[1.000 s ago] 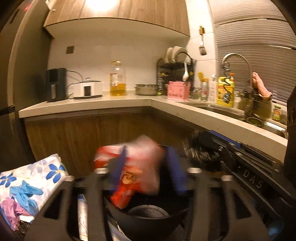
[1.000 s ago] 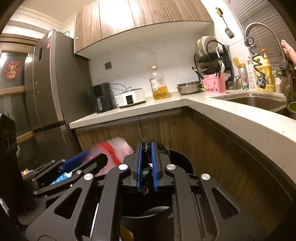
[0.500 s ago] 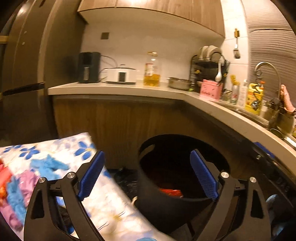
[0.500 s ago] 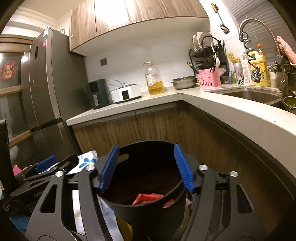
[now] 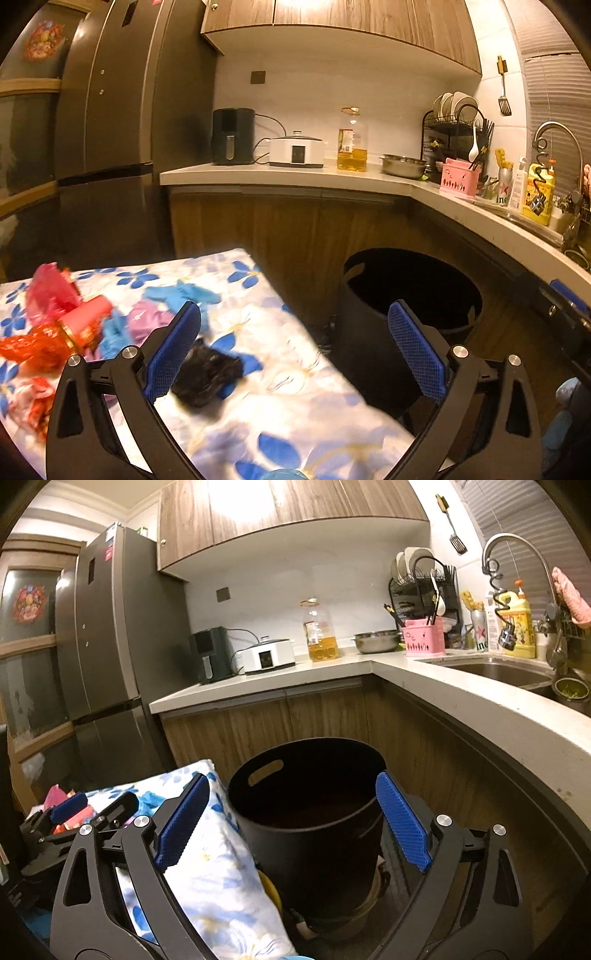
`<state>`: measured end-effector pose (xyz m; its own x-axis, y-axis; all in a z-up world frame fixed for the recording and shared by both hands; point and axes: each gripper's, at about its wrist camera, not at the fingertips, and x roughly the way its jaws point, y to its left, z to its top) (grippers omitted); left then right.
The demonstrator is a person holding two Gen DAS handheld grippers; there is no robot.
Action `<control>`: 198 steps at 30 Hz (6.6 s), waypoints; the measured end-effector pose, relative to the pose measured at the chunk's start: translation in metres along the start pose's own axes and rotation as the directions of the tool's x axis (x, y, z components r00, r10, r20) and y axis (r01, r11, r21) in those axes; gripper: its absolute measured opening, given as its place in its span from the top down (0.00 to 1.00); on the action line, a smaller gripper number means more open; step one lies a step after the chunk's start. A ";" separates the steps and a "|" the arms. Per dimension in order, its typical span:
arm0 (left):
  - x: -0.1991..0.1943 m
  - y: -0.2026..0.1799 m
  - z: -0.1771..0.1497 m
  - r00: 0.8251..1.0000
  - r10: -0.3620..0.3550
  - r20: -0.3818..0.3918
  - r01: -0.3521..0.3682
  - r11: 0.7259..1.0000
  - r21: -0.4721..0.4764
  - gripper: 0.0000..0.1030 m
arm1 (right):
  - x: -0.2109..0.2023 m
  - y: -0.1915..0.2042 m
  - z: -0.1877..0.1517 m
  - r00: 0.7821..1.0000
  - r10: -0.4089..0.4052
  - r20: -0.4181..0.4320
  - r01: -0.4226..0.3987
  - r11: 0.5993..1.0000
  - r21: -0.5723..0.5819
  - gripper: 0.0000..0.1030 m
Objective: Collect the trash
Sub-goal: 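Move both tools back over the table toward the remaining trash, then grasp the red printed bag with left tool while right tool grasps black bag, then carry the red bag and black bag with both tools over the bin, then open both tools to drop the bags into the bin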
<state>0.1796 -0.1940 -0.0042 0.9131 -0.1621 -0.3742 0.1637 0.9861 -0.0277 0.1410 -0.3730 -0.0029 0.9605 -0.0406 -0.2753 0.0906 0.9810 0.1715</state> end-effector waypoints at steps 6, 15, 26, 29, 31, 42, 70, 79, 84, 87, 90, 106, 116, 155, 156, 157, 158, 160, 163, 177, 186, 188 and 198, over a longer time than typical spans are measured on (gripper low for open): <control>-0.029 0.010 -0.006 0.999 0.046 0.010 -0.046 0.999 0.005 0.06 | -0.022 0.015 -0.006 1.000 0.009 0.002 -0.009 1.000 -0.022 0.12; -0.070 0.033 -0.012 0.995 0.097 0.038 -0.097 0.995 -0.019 0.06 | -0.047 0.040 -0.018 0.999 0.041 0.001 -0.041 0.998 -0.049 0.12; -0.094 0.061 -0.023 0.987 0.154 0.036 -0.152 0.987 -0.052 0.06 | -0.059 0.068 -0.029 0.996 0.086 -0.009 -0.086 0.993 -0.080 0.12; -0.097 0.070 -0.027 0.983 0.180 0.030 -0.177 0.982 -0.065 0.06 | -0.060 0.075 -0.032 0.995 0.099 -0.012 -0.100 0.991 -0.088 0.12; -0.098 0.076 -0.029 0.981 0.190 0.025 -0.188 0.980 -0.072 0.06 | -0.059 0.080 -0.034 0.994 0.110 -0.016 -0.111 0.990 -0.093 0.12; -0.108 0.112 -0.046 0.964 0.265 0.011 -0.263 0.960 -0.093 0.06 | -0.049 0.105 -0.047 0.985 0.163 -0.053 -0.168 0.980 -0.111 0.12; -0.063 0.203 -0.081 0.931 0.329 -0.156 -0.355 0.915 -0.192 0.19 | 0.013 0.165 -0.065 0.959 0.264 -0.100 -0.277 0.948 -0.156 0.12; -0.050 0.210 -0.093 0.936 0.273 -0.223 -0.321 0.922 -0.217 0.54 | 0.055 0.187 -0.076 0.952 0.267 -0.149 -0.293 0.938 -0.187 0.17; -0.051 0.209 -0.093 0.938 0.268 -0.221 -0.316 0.923 -0.219 0.65 | 0.074 0.199 -0.086 0.938 0.283 -0.201 -0.321 0.926 -0.197 0.36; -0.055 0.206 -0.092 0.939 0.273 -0.209 -0.316 0.924 -0.217 0.71 | 0.081 0.202 -0.088 0.930 0.291 -0.225 -0.335 0.923 -0.192 0.47; -0.061 0.204 -0.089 0.941 0.276 -0.196 -0.315 0.926 -0.209 0.73 | 0.084 0.205 -0.089 0.923 0.299 -0.242 -0.347 0.918 -0.192 0.57; -0.096 0.194 -0.073 0.956 0.275 -0.103 -0.291 0.934 -0.206 0.77 | 0.066 0.190 -0.079 0.916 0.347 -0.203 -0.380 0.912 -0.153 0.98; -0.104 0.168 -0.051 0.968 0.248 -0.031 -0.250 0.955 -0.162 0.77 | 0.021 0.159 -0.052 0.930 0.356 -0.090 -0.366 0.920 -0.139 0.98; 0.022 -0.045 0.050 0.963 -0.240 0.120 0.236 0.971 0.046 0.77 | 0.024 -0.005 0.026 0.985 0.040 0.166 -0.041 0.999 0.005 0.98; 0.026 -0.047 0.049 0.963 -0.245 0.116 0.241 0.969 0.049 0.77 | 0.027 -0.008 0.026 0.986 0.035 0.161 -0.037 0.999 0.007 0.98; 0.030 -0.049 0.049 0.961 -0.253 0.112 0.249 0.967 0.053 0.76 | 0.030 -0.010 0.026 0.987 0.033 0.158 -0.035 0.999 0.008 0.98; 0.033 -0.050 0.048 0.960 -0.258 0.110 0.253 0.966 0.056 0.76 | 0.032 -0.013 0.026 0.988 0.031 0.154 -0.033 0.999 0.010 0.98; 0.040 -0.055 0.047 0.958 -0.268 0.105 0.262 0.963 0.066 0.76 | 0.036 -0.015 0.025 0.988 0.027 0.149 -0.029 0.999 0.013 0.98; 0.050 -0.061 0.047 0.955 -0.280 0.097 0.274 0.959 0.074 0.75 | 0.044 -0.018 0.026 0.990 0.023 0.140 -0.026 1.000 0.018 0.98; 0.086 -0.075 0.040 0.950 -0.309 0.035 0.306 0.949 0.083 0.67 | 0.072 -0.030 0.022 0.995 0.026 0.092 -0.029 0.999 0.031 0.98; 0.100 -0.079 0.034 0.949 -0.316 -0.002 0.315 0.946 0.078 0.60 | 0.088 -0.033 0.017 0.998 0.030 0.051 -0.032 0.999 0.032 0.97; 0.102 -0.079 0.033 0.950 -0.312 -0.007 0.311 0.947 0.079 0.55 | 0.089 -0.033 0.017 0.999 0.027 0.046 -0.028 0.999 0.031 0.96; 0.106 -0.063 0.030 0.961 -0.276 -0.014 0.276 0.961 0.031 0.29 | 0.090 -0.038 0.014 0.999 0.006 0.034 -0.008 0.999 0.051 0.68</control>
<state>0.2772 -0.2744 -0.0142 0.8270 -0.4273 -0.3654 0.4211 0.9014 -0.1011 0.2278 -0.4166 -0.0211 0.9694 -0.0406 -0.2421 0.0960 0.9704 0.2215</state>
